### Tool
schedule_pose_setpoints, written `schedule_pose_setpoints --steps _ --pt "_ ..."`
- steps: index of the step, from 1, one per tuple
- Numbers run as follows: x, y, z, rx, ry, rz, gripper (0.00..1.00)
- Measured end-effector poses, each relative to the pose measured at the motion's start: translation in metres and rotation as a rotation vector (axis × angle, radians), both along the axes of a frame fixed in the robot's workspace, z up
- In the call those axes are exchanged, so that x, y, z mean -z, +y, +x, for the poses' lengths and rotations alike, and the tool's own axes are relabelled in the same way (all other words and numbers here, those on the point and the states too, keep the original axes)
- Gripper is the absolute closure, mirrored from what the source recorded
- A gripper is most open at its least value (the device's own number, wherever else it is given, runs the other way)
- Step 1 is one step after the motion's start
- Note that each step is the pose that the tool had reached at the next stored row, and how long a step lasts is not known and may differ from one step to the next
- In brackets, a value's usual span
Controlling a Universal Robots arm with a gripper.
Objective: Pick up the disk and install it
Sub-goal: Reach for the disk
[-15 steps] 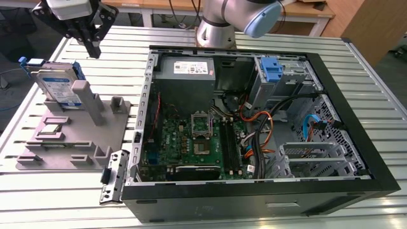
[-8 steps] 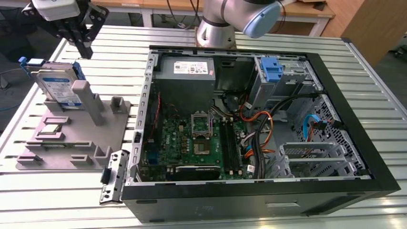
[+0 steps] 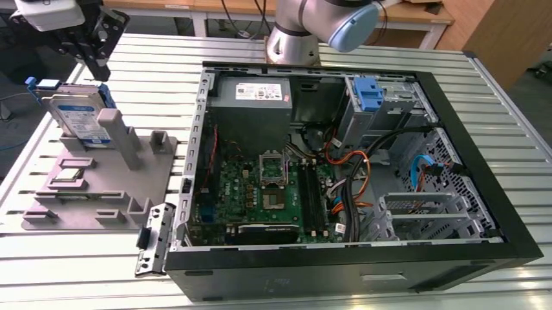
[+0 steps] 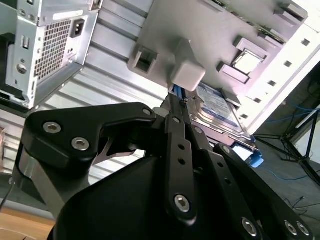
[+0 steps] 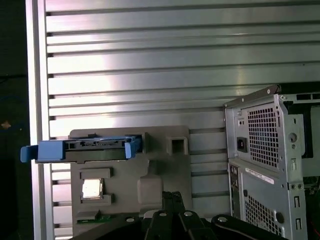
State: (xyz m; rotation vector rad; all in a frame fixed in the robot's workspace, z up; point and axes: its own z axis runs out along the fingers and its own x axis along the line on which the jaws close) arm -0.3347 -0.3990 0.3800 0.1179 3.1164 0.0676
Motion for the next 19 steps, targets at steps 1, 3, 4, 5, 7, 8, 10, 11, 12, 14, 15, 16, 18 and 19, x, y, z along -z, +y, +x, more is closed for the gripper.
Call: schedule_pose_setpoints --steps 1,3,4,5,7,8,10,11,12,14,15,16,18,19 --pt "0.0005 0.0 -0.0033 0.0 0.0002 -0.0001 0.9" --pt "0.0016 0.0 -0.0095 0.0 0.0001 -0.0001 0.9" --pt "0.0022 0.0 -0.0125 0.0 0.0002 -0.0001 0.9" --pt "0.0026 0.0 -0.0154 0.0 0.0002 -0.0001 0.9" --pt "0.0036 0.0 -0.0205 0.0 0.0002 -0.0001 0.9" --pt "0.004 0.0 -0.0227 0.0 0.0002 -0.0002 0.9" --pt "0.0047 0.0001 -0.0263 0.0 0.0001 -0.0001 0.9" --pt "0.005 0.0003 -0.028 0.0 0.0002 -0.0001 0.9" --pt "0.0054 0.0006 -0.03 0.0 0.0001 -0.0001 0.9" --pt "0.006 0.0023 -0.0349 0.0 0.0001 -0.0001 0.9" --pt "0.0064 0.0034 -0.0372 0.0 0.0001 -0.0001 0.9" --pt "0.0068 0.0048 -0.0393 0.0 0.0001 -0.0001 0.9" --pt "0.0078 0.0078 -0.0425 0.0 0.0001 -0.0001 0.9" --pt "0.0083 0.0094 -0.0439 0.0 0.0002 -0.0002 0.9"
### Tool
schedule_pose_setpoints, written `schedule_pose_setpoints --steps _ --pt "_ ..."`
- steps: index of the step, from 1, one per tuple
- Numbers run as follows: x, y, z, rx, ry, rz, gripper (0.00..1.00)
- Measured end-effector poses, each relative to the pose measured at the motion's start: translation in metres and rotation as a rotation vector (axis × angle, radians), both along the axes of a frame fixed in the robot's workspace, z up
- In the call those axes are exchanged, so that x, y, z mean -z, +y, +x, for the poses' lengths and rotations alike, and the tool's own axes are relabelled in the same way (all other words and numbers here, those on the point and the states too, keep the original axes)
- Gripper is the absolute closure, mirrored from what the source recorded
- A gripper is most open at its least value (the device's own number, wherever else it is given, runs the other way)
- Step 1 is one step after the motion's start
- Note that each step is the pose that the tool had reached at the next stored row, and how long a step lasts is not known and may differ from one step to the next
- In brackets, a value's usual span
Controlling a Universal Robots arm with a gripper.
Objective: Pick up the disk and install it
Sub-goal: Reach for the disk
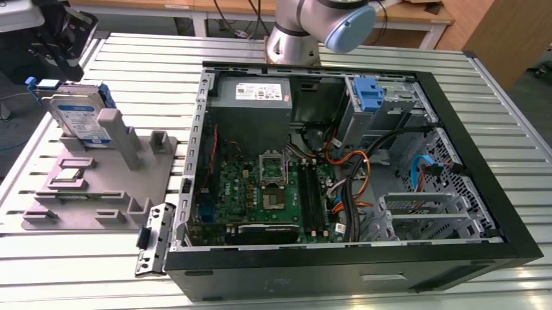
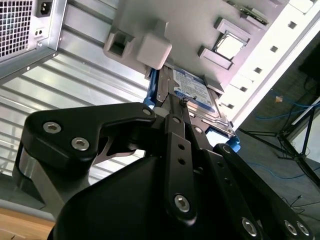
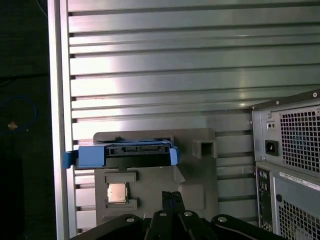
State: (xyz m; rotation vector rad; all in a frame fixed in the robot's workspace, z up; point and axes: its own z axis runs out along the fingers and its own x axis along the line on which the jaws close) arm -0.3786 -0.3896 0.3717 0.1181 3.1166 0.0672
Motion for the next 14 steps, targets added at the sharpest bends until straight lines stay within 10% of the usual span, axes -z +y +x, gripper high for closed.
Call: schedule_pose_setpoints --steps 6,14 --pt "0.0033 0.009 -0.0067 0.0 -0.0002 -0.0001 0.9" --pt "0.0036 0.0108 -0.0073 0.0 0.0 -0.0001 0.9"
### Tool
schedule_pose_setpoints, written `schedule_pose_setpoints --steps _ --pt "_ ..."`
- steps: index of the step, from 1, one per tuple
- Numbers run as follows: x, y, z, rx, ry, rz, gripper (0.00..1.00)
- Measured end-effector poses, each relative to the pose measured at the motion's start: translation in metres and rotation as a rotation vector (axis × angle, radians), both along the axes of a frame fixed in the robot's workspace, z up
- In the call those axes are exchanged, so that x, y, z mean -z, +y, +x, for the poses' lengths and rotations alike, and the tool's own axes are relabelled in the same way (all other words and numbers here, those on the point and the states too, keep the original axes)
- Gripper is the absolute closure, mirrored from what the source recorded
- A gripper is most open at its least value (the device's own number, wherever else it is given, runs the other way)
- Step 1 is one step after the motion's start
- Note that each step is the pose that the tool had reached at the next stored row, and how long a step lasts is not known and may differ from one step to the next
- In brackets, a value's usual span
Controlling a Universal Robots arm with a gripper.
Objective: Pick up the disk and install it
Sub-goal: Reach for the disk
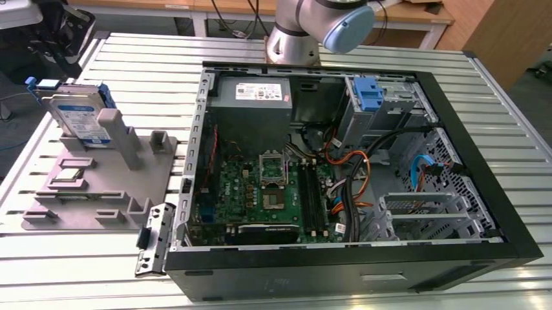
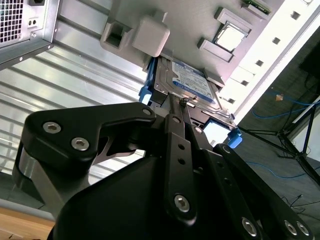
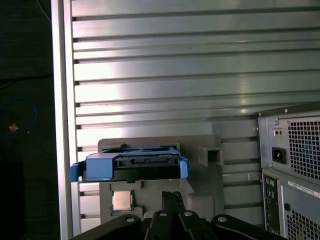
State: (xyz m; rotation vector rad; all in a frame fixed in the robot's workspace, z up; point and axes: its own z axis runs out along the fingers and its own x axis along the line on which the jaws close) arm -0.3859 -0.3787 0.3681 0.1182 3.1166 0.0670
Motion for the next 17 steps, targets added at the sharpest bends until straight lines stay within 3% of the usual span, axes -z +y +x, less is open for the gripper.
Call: schedule_pose_setpoints --steps 8,17 --pt "0.0003 0.0 -0.0021 0.0 0.0 0.0005 0.9" --pt "0.0063 0.0004 -0.0182 0.0 0.0 0.0002 0.9"
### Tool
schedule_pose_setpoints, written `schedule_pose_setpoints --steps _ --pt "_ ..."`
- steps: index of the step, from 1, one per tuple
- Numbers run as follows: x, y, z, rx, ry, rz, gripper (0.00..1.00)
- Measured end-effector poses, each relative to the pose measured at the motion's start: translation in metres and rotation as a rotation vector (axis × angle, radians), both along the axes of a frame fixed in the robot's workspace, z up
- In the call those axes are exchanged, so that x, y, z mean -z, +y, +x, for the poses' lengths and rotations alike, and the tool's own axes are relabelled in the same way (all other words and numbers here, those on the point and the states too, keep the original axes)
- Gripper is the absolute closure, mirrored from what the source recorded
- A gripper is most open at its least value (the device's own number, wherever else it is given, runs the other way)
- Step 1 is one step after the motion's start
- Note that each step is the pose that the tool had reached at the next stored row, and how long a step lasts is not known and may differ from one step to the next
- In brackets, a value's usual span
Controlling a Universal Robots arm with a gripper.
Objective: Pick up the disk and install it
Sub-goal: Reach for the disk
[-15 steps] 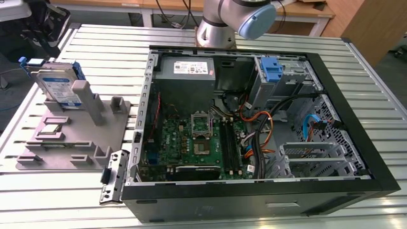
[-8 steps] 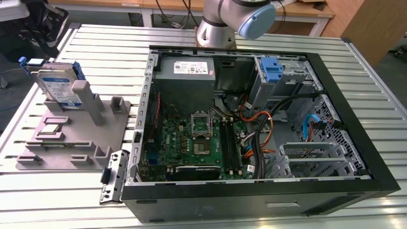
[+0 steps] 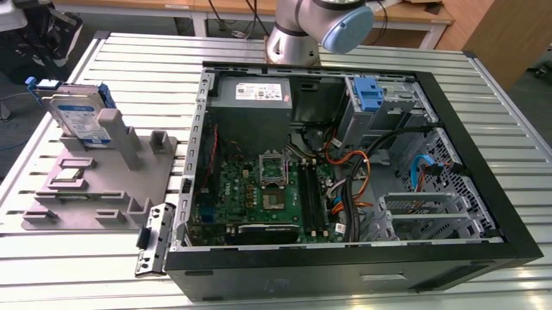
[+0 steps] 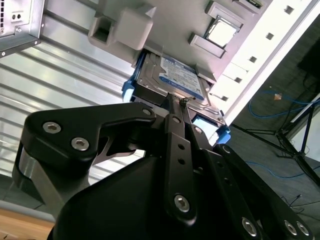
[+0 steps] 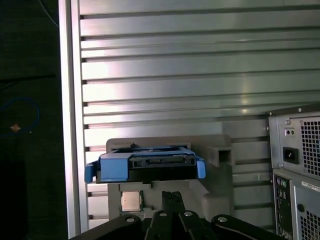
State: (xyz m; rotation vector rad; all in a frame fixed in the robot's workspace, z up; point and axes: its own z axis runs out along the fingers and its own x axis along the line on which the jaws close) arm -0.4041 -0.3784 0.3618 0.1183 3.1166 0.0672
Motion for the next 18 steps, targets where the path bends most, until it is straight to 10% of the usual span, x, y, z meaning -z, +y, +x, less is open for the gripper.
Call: schedule_pose_setpoints --steps 14,18 --pt "0.0092 0.0109 -0.0079 0.0 0.0001 -0.0002 0.9" --pt "0.0112 0.0112 -0.0083 -0.001 0.0002 -0.0146 0.9"
